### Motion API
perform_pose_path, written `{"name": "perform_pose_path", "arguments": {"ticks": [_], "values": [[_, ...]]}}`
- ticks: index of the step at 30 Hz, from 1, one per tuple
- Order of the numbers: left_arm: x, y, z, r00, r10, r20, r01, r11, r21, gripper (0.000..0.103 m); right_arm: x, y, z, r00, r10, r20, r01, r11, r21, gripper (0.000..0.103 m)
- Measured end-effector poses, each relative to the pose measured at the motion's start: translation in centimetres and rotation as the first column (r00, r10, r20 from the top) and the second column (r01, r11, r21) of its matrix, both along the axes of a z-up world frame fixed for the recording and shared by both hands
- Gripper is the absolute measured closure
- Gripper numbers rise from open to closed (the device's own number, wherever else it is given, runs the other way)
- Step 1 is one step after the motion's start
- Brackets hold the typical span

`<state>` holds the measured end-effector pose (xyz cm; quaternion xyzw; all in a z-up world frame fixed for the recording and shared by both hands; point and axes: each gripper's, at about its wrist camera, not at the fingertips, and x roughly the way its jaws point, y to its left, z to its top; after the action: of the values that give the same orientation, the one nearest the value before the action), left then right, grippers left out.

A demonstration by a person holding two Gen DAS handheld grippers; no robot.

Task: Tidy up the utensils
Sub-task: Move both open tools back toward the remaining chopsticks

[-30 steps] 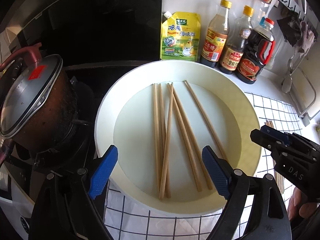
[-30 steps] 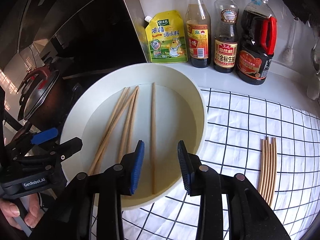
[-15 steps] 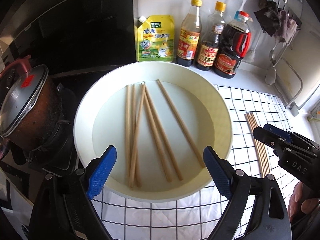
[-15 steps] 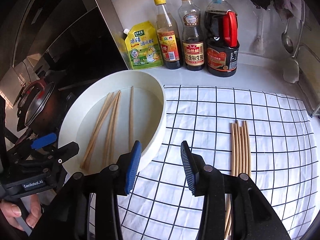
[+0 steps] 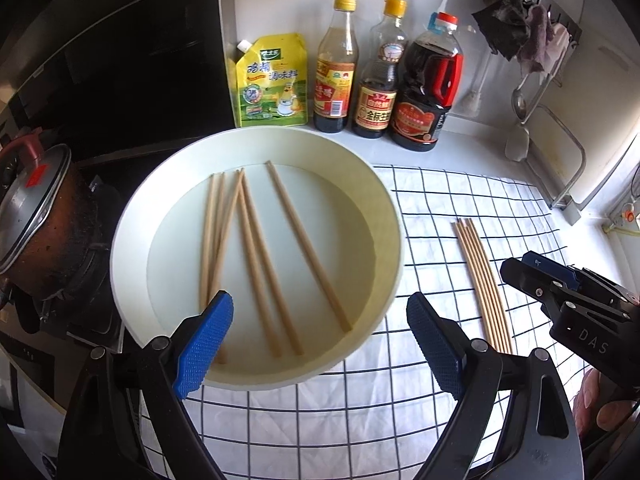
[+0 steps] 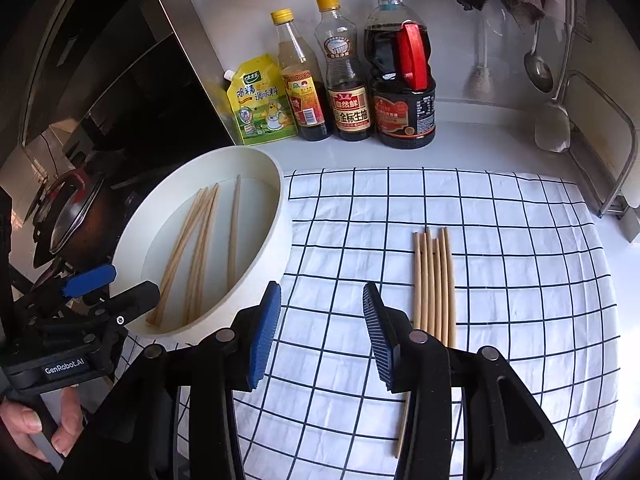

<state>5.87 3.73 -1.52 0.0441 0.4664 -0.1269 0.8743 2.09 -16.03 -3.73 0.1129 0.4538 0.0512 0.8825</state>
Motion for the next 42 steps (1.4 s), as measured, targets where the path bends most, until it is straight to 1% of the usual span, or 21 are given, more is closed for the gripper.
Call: {"name": "perform_pose_path", "arguments": {"ticks": [5,10,12,14,19,26,30,38,40,42], "values": [[-0.6,-1.8,-0.1,1.000,-0.008,0.000,0.008,1.000,0.003,0.016,-0.8,-1.8,0.0,1.000,-0.017,0.002,0.017,1.000,0.001,0.061],[-1.3,-3.5,-0.4,1.000,-0.017,-0.009,0.017,1.000,-0.015,0.016,-1.6,-3.5,-0.3,1.000,-0.030,-0.005,0.030,1.000,-0.004,0.061],[-1.6,-4.2,-0.6,1.000,-0.027,-0.011,0.027,0.999,-0.020,0.016,-1.9,-4.1,-0.5,0.999,-0.034,-0.009,0.034,0.999,-0.010,0.060],[-1.8,-4.9,-0.7,0.999,-0.034,-0.012,0.034,0.999,-0.019,0.016,-2.2,-4.9,-0.7,0.999,-0.043,-0.015,0.042,0.999,-0.020,0.056],[-2.3,-6.3,-1.1,0.999,-0.050,-0.014,0.050,0.999,-0.019,0.016,-3.1,-6.8,-1.3,0.997,-0.074,-0.027,0.073,0.997,-0.033,0.056],[-3.2,-8.4,-1.7,0.997,-0.078,-0.004,0.078,0.997,-0.011,0.016,-4.8,-9.8,-3.4,0.989,-0.124,-0.075,0.121,0.991,-0.049,0.052],[-3.5,-9.8,-2.5,0.995,-0.099,-0.019,0.098,0.995,-0.020,0.015,-5.3,-10.8,-4.9,0.983,-0.140,-0.114,0.133,0.989,-0.066,0.050],[-3.4,-11.8,-4.2,0.994,-0.105,-0.032,0.105,0.994,0.014,0.014,-5.4,-11.3,-7.3,0.977,-0.140,-0.160,0.127,0.988,-0.090,0.050],[-3.3,-12.0,-4.6,0.994,-0.102,-0.040,0.103,0.994,0.022,0.014,-5.1,-11.2,-7.8,0.975,-0.138,-0.176,0.123,0.988,-0.090,0.047],[-3.3,-12.2,-5.0,0.994,-0.098,-0.048,0.099,0.995,0.026,0.014,-4.7,-11.0,-8.4,0.973,-0.130,-0.190,0.114,0.989,-0.091,0.046]]}}
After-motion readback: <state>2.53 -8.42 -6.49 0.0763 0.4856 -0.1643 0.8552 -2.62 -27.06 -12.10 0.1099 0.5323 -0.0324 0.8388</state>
